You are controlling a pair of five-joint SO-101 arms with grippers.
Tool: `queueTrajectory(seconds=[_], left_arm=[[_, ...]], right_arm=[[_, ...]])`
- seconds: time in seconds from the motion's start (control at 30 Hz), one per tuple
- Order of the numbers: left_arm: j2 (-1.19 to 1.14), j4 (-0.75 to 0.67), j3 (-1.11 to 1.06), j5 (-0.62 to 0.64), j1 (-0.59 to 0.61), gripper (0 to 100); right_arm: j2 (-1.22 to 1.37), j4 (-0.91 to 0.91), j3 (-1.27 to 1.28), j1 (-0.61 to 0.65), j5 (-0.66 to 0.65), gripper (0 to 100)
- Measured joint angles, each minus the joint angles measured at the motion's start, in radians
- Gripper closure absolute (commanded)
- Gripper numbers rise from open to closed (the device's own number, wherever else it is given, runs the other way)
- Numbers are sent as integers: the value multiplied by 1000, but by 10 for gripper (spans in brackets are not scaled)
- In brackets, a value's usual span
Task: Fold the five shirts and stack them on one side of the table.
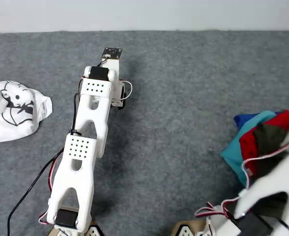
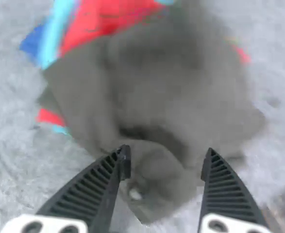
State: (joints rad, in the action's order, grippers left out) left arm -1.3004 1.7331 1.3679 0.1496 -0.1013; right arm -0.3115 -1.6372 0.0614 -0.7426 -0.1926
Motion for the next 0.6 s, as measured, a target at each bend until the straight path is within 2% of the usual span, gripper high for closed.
queueTrajectory(seconds=[0.2,0.3,0.6], left_arm=[[0,0,0,0,0,881],[0,0,0,0,0,881],[0,0,0,0,0,881]], right_arm=[[-2,69,224,49,-6,757],[-26,72,308,57,-51,757],[-203,103,540,184,-224,757]])
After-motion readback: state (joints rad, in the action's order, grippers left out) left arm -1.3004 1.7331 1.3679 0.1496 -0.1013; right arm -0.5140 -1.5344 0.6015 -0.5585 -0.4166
